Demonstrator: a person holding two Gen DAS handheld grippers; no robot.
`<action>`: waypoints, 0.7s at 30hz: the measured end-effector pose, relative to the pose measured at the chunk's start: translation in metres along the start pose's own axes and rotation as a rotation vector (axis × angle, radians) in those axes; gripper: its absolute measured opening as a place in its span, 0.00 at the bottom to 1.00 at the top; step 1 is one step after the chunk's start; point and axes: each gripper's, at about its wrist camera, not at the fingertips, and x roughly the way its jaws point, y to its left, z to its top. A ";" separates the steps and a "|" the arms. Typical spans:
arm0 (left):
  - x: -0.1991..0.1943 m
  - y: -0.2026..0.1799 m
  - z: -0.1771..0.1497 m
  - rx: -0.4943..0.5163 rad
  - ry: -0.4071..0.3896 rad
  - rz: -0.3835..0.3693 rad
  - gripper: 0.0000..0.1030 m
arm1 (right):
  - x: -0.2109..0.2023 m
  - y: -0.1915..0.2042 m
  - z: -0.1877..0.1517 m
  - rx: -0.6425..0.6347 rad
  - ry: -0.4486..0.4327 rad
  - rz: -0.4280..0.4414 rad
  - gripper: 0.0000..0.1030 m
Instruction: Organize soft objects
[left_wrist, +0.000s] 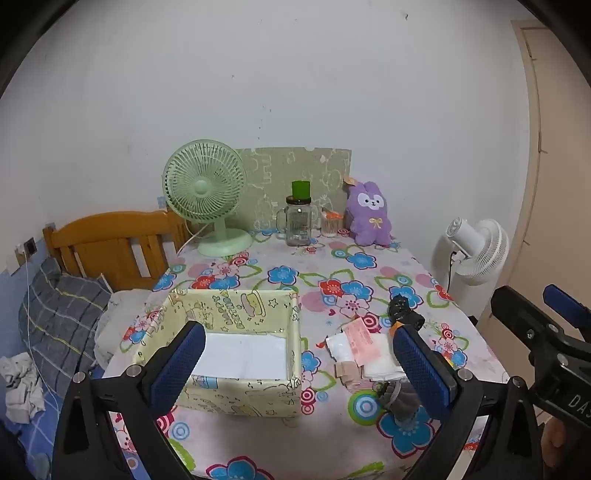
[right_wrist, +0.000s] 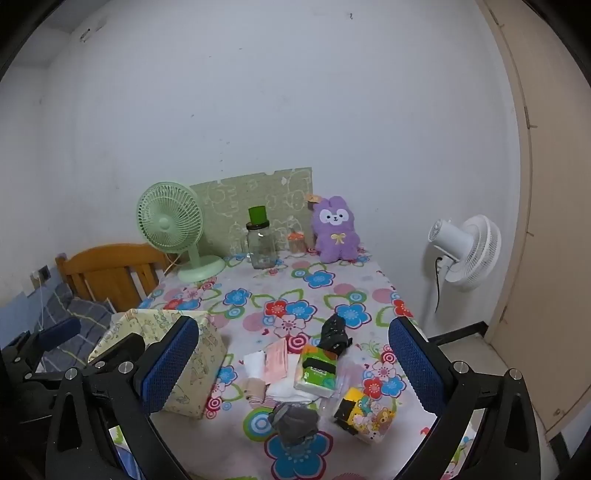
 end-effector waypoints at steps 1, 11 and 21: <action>-0.001 -0.001 -0.001 0.004 0.000 0.000 0.99 | 0.000 0.000 -0.001 -0.003 -0.001 -0.005 1.00; 0.007 0.000 0.000 -0.001 0.061 -0.011 0.99 | 0.004 0.002 -0.001 -0.003 0.021 -0.003 1.00; 0.011 0.002 -0.001 0.004 0.066 -0.004 0.99 | 0.008 0.004 -0.002 -0.020 0.015 -0.002 1.00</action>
